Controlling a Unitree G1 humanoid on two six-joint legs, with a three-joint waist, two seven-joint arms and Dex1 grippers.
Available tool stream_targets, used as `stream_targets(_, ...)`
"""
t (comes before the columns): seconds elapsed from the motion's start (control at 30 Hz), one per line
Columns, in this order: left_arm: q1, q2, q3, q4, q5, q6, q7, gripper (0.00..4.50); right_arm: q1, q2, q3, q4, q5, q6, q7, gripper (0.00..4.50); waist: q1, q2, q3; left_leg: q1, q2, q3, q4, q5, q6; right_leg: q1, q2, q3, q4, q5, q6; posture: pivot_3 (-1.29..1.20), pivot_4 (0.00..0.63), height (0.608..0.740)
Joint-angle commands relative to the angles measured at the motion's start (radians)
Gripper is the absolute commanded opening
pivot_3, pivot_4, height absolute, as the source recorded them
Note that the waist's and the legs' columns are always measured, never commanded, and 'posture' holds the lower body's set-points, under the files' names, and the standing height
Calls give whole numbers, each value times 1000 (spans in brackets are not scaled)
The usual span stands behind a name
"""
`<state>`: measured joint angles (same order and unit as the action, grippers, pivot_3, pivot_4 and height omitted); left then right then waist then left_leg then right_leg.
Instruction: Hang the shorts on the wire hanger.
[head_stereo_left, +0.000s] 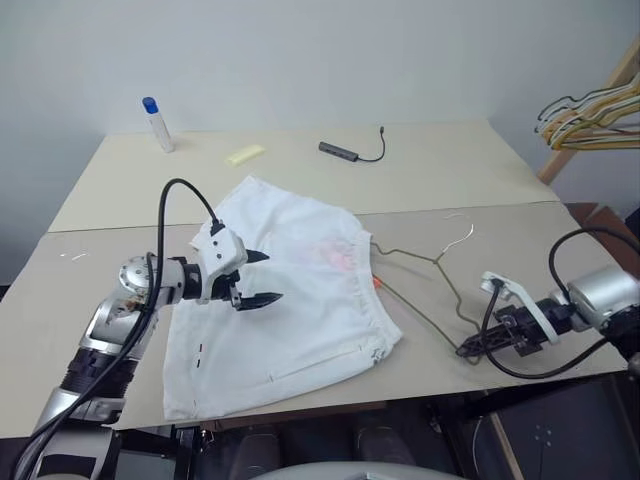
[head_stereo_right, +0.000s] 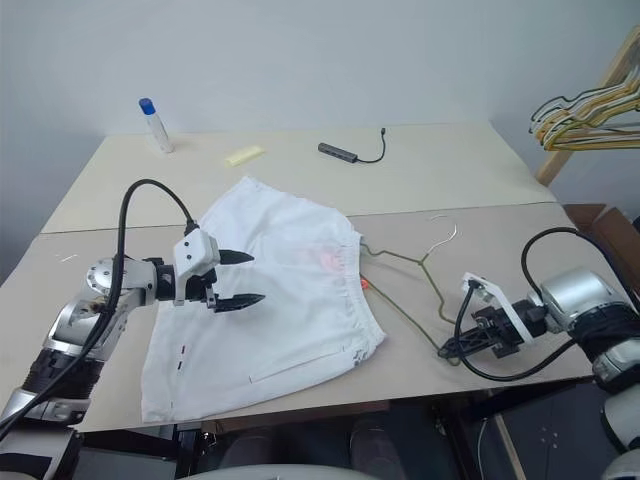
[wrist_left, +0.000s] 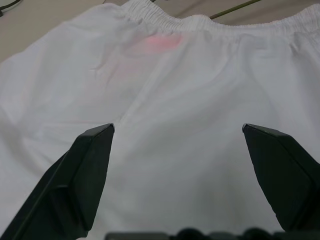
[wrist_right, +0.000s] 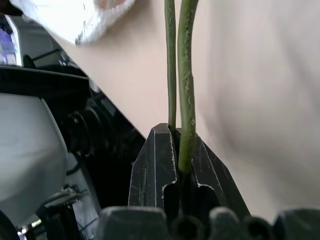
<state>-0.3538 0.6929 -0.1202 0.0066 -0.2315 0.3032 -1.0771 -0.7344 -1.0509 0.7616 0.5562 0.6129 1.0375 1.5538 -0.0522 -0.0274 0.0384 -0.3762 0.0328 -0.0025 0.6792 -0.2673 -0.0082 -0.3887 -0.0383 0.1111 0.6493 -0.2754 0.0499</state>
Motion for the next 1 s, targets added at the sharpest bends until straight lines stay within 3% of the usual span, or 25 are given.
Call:
stream_targets(0.03,-12,-6,6,-35,5,-16,14,4463,-83,48,17,92,40,-5,61,0,4,0,0,0,0,0,0,0,0,0,0,0,0,0,0,35,0,740)
stream_targets(0.3,-2,-13,10,-52,6,-8,36,4463,-152,112,114,196,43,-66,61,0,35,0,0,-1,0,0,0,0,0,-1,0,-1,0,0,0,54,0,740)
stream_targets(0.57,3,-17,8,-55,10,-8,49,4463,-220,227,82,374,-10,-106,61,0,39,1,0,0,0,0,1,0,0,-1,0,-1,3,1,-1,56,0,740)
stream_targets(0.8,11,-20,0,-63,13,-7,51,4463,-228,269,-61,463,-75,-150,61,0,39,1,0,-1,-1,0,2,0,0,-2,0,-1,5,1,-1,48,0,740)
stream_targets(1.0,8,-18,11,-61,7,-6,49,4463,-163,272,-258,335,-168,-267,-51,0,39,1,0,-1,-1,0,1,0,0,-2,0,-1,6,1,-1,28,0,740)
